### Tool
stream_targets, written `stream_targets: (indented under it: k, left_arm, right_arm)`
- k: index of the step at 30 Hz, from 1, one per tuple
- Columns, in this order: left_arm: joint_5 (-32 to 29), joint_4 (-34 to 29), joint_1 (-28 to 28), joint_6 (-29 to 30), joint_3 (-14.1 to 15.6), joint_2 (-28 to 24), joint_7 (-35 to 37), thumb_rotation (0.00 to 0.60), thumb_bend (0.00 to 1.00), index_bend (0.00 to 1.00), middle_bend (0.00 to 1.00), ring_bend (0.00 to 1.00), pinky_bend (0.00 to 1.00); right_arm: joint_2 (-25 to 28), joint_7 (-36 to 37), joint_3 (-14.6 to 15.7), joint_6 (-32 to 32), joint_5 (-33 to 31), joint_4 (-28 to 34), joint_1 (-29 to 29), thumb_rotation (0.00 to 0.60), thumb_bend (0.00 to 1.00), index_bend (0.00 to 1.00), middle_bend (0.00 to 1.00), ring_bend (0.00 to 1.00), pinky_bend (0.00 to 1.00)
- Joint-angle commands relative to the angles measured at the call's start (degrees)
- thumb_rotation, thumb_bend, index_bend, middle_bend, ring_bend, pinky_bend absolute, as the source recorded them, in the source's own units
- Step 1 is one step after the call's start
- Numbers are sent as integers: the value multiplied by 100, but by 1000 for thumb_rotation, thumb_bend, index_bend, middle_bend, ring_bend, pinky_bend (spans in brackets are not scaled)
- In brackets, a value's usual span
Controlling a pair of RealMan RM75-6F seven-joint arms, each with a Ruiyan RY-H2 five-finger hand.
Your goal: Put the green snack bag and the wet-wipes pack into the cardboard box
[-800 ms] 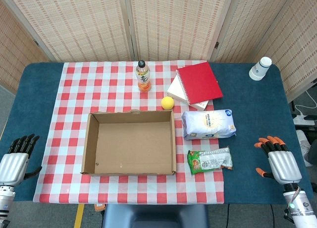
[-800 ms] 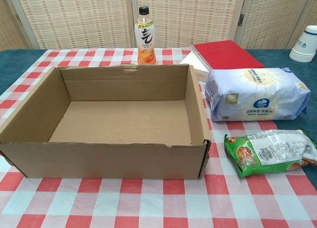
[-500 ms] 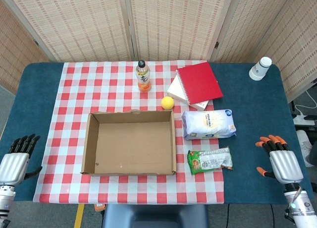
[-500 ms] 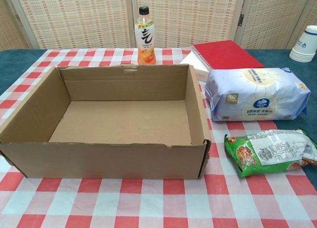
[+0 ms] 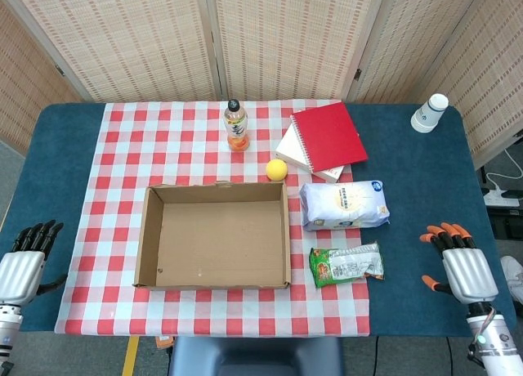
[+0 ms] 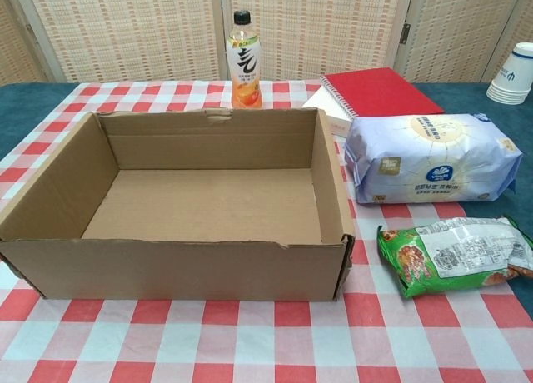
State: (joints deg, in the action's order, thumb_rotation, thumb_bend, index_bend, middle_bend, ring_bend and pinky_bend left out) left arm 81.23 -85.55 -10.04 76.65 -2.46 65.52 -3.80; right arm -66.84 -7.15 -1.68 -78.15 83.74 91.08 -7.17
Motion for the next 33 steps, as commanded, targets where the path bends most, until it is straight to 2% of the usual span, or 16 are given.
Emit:
stream_targets:
  k: [1, 14, 22, 28, 33]
  left_arm:
    - [20, -4, 15, 43, -5, -3, 19, 600, 201, 0, 0, 0, 84]
    - [-18, 180, 58, 306, -139, 210, 25, 600, 200, 0, 0, 0, 84]
    - [-129, 222, 71, 324, -198, 277, -35, 600, 201, 0, 0, 0, 84]
    - [-298, 101, 47, 132, -194, 220, -150, 600, 201, 0, 0, 0, 85]
    - [-290, 63, 53, 160, -200, 204, -163, 600, 201, 0, 0, 0, 86]
  right_arm:
    - [12, 14, 2, -38, 18, 13, 21, 600, 101, 303, 187, 110, 142]
    - [-28, 108, 3, -73, 105, -109, 11, 600, 101, 312, 187, 126, 165]
    - [-86, 279, -36, 432, -166, -374, -175, 600, 101, 322, 201, 146, 203]
    - [-72, 884, 175, 575, 378, -359, -332, 600, 101, 246, 201, 155, 266]
    - [-201, 687, 136, 515, 477, -534, -402, 600, 101, 243, 201, 165, 294]
